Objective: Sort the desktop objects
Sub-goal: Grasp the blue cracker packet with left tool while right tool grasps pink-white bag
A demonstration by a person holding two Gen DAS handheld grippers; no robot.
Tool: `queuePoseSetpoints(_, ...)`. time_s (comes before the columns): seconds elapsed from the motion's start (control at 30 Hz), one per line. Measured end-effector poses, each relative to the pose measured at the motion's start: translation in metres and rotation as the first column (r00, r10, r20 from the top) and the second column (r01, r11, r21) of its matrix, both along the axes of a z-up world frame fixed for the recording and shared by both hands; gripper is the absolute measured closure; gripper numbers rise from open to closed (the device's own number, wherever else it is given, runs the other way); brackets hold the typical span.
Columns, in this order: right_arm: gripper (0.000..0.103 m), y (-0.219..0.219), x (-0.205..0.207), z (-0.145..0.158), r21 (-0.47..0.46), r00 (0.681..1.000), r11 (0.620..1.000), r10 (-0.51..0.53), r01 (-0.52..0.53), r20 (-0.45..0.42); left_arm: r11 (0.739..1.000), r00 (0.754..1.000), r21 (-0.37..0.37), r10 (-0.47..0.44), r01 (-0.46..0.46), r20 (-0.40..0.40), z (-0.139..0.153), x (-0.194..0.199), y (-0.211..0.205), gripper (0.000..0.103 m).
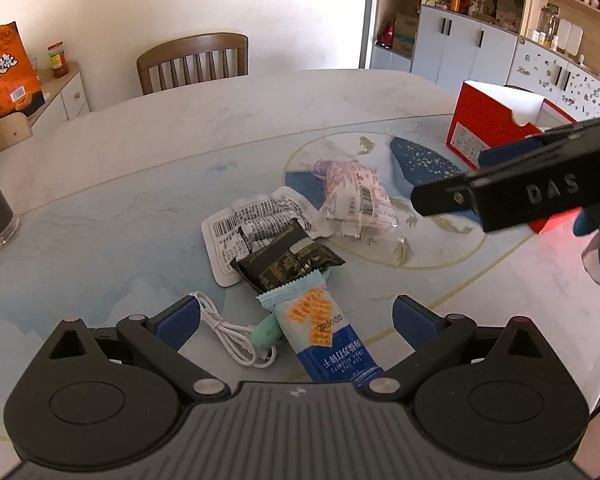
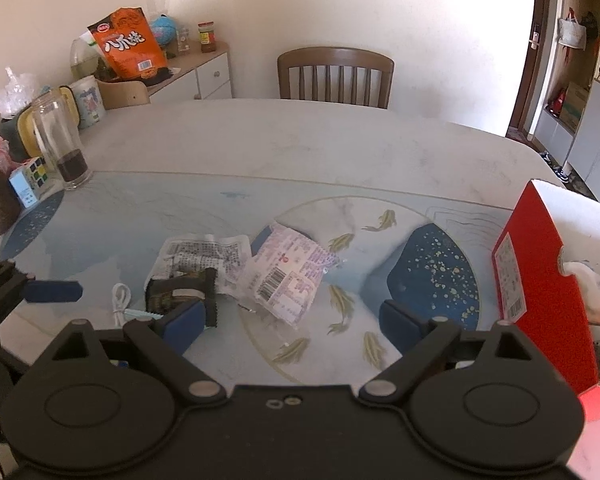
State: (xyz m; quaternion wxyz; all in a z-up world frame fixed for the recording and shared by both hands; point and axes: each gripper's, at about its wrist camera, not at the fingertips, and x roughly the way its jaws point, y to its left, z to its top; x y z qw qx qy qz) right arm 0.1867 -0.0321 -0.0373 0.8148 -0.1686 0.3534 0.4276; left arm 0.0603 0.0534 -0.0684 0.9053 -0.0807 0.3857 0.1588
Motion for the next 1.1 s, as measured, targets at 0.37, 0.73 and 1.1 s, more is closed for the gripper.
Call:
queuePoseSetpoints(0.37,0.009,0.017,0.013,-0.015,-0.003,1.000,1.000,-0.019,0.019,-0.011,0.999,0.999,0.014,0.052,-0.052,-0.001,-0.014,0.002,-0.006,0.001)
queuePoseSetpoints(0.73,0.009,0.036,0.026,-0.026,-0.007,0.999,0.999,-0.048,0.048,-0.012,0.992,0.993,0.033,0.121,-0.121,0.002,-0.016,0.002,-0.009,0.001)
queuePoseSetpoints(1.1,0.010,0.055,0.037,-0.033,0.005,0.997,0.997,-0.075,0.075,-0.014,0.989,0.992,0.071,0.129,-0.130,0.016,-0.018,0.004,-0.027,0.010)
